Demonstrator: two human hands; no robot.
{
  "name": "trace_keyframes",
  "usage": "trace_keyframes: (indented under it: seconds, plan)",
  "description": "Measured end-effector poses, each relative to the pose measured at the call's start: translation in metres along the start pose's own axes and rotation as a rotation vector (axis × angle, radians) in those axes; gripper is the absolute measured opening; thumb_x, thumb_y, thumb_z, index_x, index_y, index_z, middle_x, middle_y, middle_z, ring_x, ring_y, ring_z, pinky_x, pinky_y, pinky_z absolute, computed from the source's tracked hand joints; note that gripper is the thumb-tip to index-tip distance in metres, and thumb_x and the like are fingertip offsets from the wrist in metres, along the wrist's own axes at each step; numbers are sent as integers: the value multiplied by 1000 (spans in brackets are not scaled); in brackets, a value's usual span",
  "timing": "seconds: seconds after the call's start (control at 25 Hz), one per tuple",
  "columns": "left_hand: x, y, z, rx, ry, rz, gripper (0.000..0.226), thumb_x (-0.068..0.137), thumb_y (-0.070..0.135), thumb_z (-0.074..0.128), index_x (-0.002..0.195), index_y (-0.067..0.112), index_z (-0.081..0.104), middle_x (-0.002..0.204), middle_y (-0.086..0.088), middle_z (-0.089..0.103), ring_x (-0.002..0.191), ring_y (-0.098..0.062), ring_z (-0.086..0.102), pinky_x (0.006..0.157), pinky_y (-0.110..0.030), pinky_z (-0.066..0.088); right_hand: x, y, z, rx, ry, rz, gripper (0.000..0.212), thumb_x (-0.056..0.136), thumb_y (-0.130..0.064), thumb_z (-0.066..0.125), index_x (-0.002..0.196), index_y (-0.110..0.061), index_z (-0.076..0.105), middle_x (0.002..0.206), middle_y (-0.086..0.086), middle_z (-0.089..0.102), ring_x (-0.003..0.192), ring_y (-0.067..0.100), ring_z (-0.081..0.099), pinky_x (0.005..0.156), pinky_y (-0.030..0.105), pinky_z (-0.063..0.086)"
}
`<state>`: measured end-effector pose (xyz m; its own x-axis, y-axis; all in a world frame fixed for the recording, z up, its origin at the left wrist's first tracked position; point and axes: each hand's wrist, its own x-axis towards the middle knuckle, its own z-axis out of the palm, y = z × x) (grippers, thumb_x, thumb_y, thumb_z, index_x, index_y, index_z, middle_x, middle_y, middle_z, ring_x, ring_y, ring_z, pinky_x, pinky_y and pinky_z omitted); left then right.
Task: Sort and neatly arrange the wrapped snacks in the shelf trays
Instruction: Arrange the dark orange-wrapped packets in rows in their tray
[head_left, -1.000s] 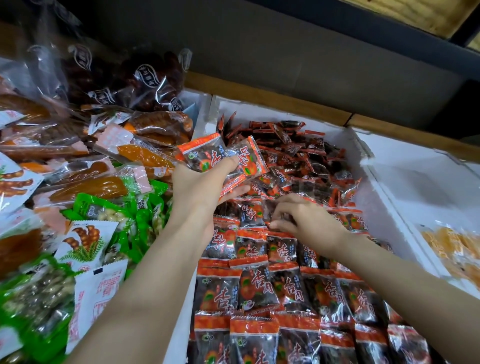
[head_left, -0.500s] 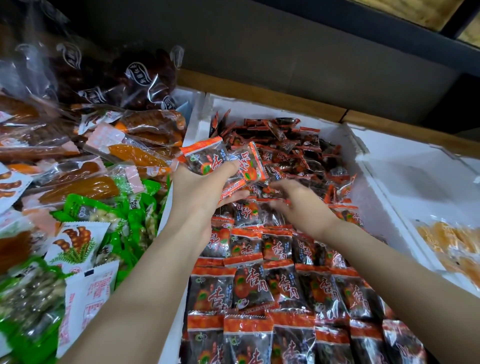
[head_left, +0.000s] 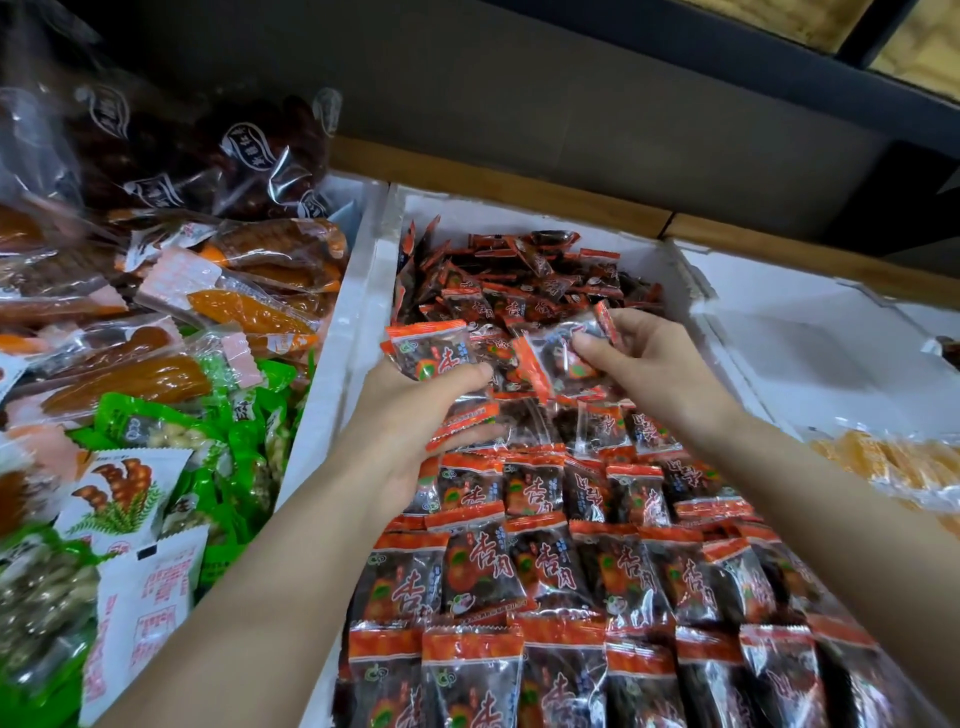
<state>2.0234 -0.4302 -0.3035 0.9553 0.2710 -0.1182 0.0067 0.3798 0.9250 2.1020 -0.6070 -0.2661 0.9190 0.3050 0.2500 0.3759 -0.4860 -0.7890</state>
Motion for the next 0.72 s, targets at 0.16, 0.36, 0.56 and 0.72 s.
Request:
trace_keyframes:
  seconds: [0.16, 0.36, 0.56, 0.72]
  plan:
    - [5, -8, 4, -32, -8, -57, 50, 77, 10, 75, 121, 12, 54, 110, -1, 62, 63, -19, 72, 102, -57, 37, 28, 35, -16, -527, -37, -40, 16, 95, -23, 52, 106, -11, 57, 75, 9, 60, 59, 16, 51, 53, 22, 41]
    - [12, -9, 10, -52, 30, -128, 30, 75, 8, 75, 97, 16, 56, 107, -6, 64, 57, -19, 71, 92, -50, 49, 45, 52, -7, -534, -389, 57, 24, 99, -15, 43, 118, -6, 55, 98, 16, 59, 91, 32, 57, 79, 37, 45]
    - [14, -12, 8, -23, 54, -121, 28, 76, 5, 74, 94, 16, 55, 106, -9, 64, 57, -21, 71, 83, -47, 54, 41, 63, 5, -559, -466, 104, 23, 100, -21, 40, 121, -16, 48, 98, 6, 49, 91, 22, 45, 76, 31, 40]
    - [19, -18, 4, -3, 26, -169, 36, 75, 8, 75, 105, 15, 55, 119, -12, 58, 64, -22, 72, 65, -37, 57, 27, 70, 14, -969, -261, -49, 37, 97, -39, 44, 127, -19, 48, 119, 9, 45, 115, 26, 36, 99, 36, 31]
